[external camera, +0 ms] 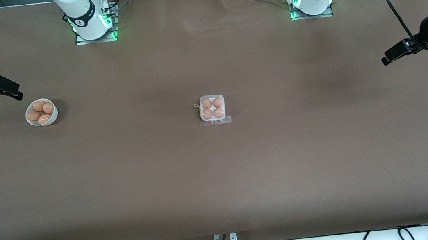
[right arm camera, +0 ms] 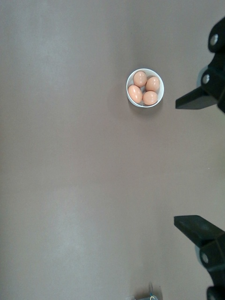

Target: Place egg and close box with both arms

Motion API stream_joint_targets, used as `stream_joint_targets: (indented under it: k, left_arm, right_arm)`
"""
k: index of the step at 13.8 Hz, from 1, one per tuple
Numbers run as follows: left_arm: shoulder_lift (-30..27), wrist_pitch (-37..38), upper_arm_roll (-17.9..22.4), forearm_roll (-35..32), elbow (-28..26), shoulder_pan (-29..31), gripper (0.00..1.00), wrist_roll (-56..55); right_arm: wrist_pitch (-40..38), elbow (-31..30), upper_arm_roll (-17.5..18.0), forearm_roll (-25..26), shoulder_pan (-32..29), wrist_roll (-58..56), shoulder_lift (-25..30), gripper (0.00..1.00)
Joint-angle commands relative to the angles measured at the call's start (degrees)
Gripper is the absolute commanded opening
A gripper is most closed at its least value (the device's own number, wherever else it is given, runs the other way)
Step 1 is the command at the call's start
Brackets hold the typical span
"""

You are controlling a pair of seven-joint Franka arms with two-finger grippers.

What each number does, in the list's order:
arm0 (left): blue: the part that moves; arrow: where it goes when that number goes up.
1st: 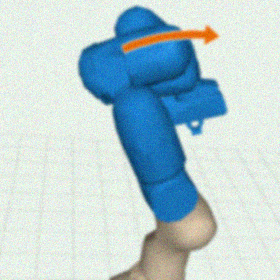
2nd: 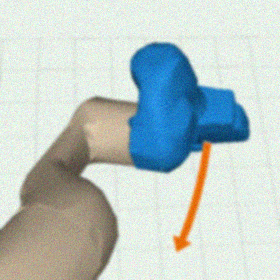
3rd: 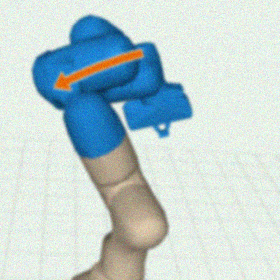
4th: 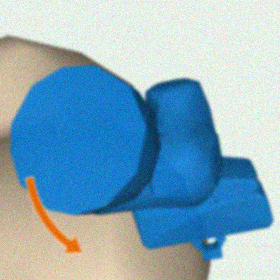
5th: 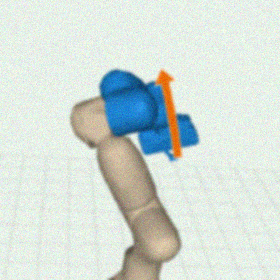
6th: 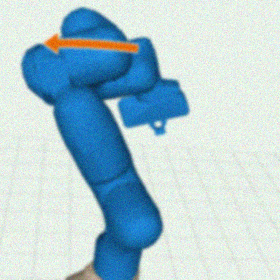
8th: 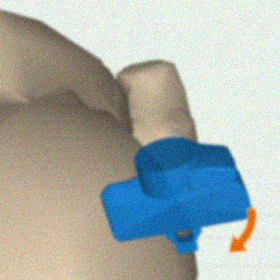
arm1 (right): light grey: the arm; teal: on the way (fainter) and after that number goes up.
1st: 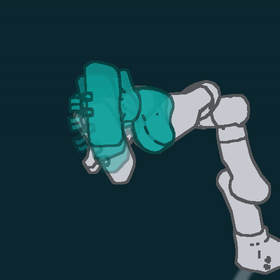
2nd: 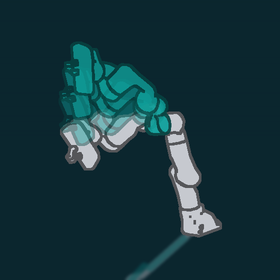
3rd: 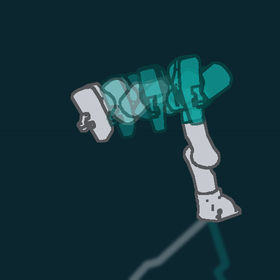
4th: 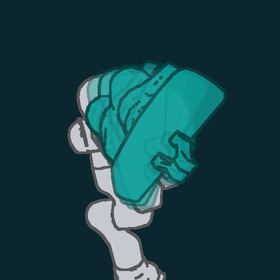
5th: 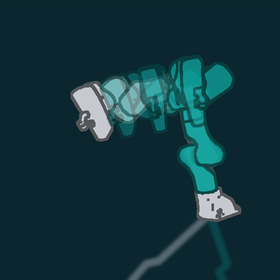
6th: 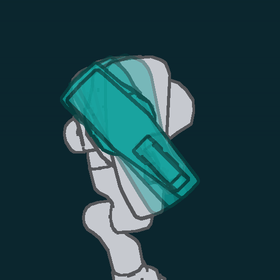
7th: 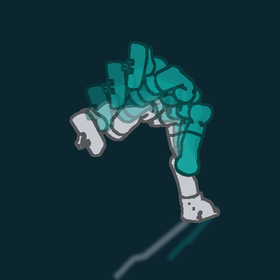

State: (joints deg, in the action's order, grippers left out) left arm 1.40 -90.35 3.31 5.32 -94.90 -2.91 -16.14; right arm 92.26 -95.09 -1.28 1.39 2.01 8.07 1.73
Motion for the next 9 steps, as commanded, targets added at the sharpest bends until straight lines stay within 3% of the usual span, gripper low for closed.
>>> stream_joint_targets:
  k: [1, 9]
  left_arm:
    - [-2.28, -1.5, -5.32, -2.76, -3.71, 1.58, 1.0, 0.06]
    - [-0.52, -0.88, -4.89, -3.38, -3.37, 2.73, 1.0, 2.6]
  right_arm:
    - [-0.32, 0.96, -0.03, -0.86, -0.08, -0.68, -0.23, 1.0]
    - [-0.32, 0.96, -0.03, -0.86, -0.08, -0.6, -0.23, 1.0]
